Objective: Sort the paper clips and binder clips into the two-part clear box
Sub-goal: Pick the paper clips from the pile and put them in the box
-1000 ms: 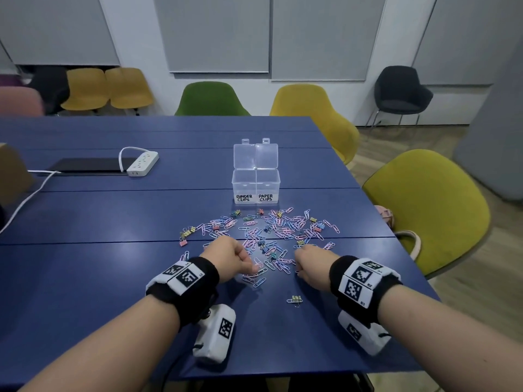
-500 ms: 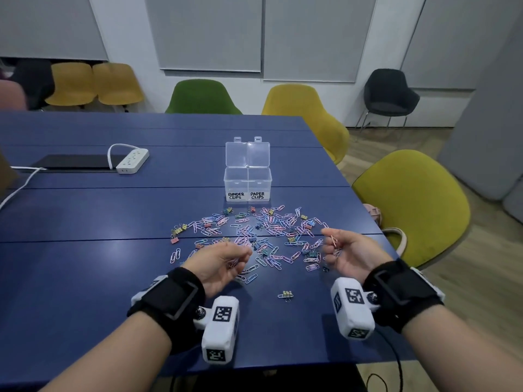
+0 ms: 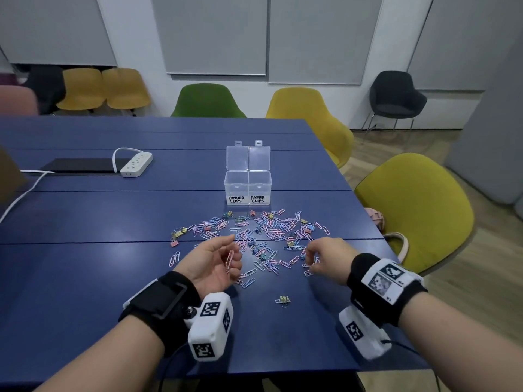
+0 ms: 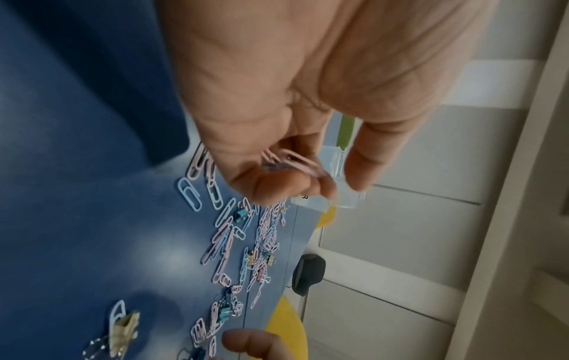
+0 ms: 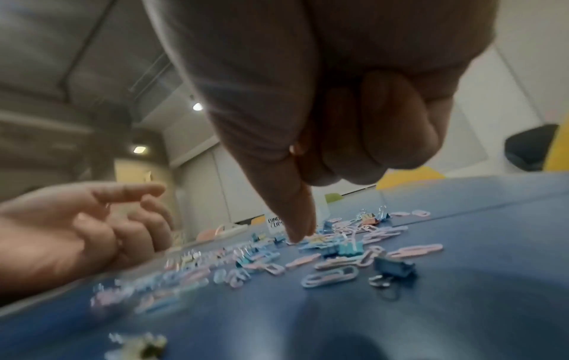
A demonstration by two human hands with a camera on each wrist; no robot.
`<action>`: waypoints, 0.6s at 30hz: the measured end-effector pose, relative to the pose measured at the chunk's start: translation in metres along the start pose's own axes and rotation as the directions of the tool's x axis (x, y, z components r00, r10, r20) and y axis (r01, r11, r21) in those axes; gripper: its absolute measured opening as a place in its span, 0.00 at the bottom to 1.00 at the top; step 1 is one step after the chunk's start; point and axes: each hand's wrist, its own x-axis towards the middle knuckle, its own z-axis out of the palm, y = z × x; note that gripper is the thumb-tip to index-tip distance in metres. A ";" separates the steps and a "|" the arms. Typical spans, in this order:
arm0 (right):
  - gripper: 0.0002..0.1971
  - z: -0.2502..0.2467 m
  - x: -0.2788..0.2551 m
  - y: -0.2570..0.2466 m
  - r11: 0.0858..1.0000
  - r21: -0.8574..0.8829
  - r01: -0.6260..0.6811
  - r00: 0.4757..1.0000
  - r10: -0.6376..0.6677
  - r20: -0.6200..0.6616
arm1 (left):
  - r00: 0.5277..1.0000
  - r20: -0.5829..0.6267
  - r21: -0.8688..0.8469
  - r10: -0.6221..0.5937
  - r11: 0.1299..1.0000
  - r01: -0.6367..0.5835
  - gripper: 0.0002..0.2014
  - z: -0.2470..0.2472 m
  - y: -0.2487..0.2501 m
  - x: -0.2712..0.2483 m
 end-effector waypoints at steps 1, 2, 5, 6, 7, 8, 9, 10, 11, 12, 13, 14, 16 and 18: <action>0.06 0.001 0.003 0.001 0.998 -0.070 0.005 1.000 -0.004 0.021 | 1.000 -0.016 0.028 -0.016 0.999 0.017 0.11 0.000 0.001 0.003; 0.08 0.002 0.005 0.003 0.992 -0.124 0.004 0.999 0.001 0.046 | 0.999 -0.027 0.049 -0.041 0.998 0.042 0.13 0.000 0.002 0.005; 0.09 0.005 0.008 0.004 0.980 -0.197 0.014 0.995 0.007 0.103 | 0.992 -0.072 0.105 -0.099 0.989 0.106 0.19 -0.001 0.004 0.011; 0.07 0.006 0.008 0.003 0.979 -0.205 0.019 0.993 0.005 0.116 | 0.991 -0.100 0.165 -0.091 0.980 0.107 0.19 -0.001 0.005 0.012; 0.05 0.007 0.009 0.002 0.977 -0.209 0.031 0.993 -0.006 0.122 | 0.990 -0.136 0.279 -0.047 0.957 0.083 0.19 -0.002 0.005 0.014; 0.04 0.007 0.010 0.001 0.978 -0.207 0.041 0.992 -0.015 0.127 | 0.986 -0.163 0.460 0.040 0.887 0.040 0.18 -0.002 0.005 0.016; 0.04 0.008 0.010 0.000 0.979 -0.199 0.053 0.991 -0.026 0.132 | 0.977 -0.156 0.680 0.148 0.734 -0.003 0.17 -0.002 0.004 0.016; 0.05 0.008 0.011 -0.002 0.980 -0.191 0.057 0.989 -0.029 0.143 | 0.962 -0.111 0.870 0.249 0.493 -0.027 0.15 -0.002 0.004 0.016; 0.06 0.010 0.013 -0.003 0.982 -0.180 0.060 0.987 -0.031 0.161 | 0.948 -0.040 0.974 0.317 0.222 -0.034 0.12 -0.003 0.005 0.016; 0.06 0.010 0.013 -0.005 0.983 -0.168 0.068 0.983 -0.037 0.182 | 0.944 0.016 1.000 0.328 0.019 -0.023 0.10 -0.001 0.006 0.014; 0.05 0.011 0.014 -0.008 0.984 -0.160 0.080 0.978 -0.046 0.202 | 0.950 0.038 0.993 0.308 -0.119 -0.001 0.08 0.000 0.006 0.011; 0.04 0.012 0.014 -0.011 0.983 -0.162 0.091 0.973 -0.053 0.224 | 0.958 0.041 0.975 0.283 -0.219 0.023 0.08 0.001 0.006 0.010; 0.03 0.013 0.014 -0.017 0.979 -0.174 0.107 0.964 -0.060 0.258 | 0.968 0.036 0.940 0.250 -0.336 0.052 0.10 0.004 0.005 0.010; 0.04 0.014 0.014 -0.022 0.973 -0.199 0.120 0.959 -0.062 0.277 | 0.971 0.043 0.925 0.237 -0.376 0.051 0.06 0.007 0.005 0.009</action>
